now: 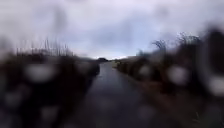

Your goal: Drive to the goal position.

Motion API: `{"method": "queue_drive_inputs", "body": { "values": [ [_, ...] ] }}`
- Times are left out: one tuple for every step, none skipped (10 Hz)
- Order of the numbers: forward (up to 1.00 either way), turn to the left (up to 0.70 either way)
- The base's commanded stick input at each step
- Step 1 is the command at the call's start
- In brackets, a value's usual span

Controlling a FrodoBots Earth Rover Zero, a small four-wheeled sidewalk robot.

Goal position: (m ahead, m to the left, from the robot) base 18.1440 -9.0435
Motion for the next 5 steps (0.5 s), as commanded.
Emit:
{"method": "queue_drive_inputs", "body": {
  "values": [
    [0.70,0.00],
    [0.70,0.00],
    [0.70,0.00],
    [0.70,0.00],
    [0.70,0.00]
  ]
}}
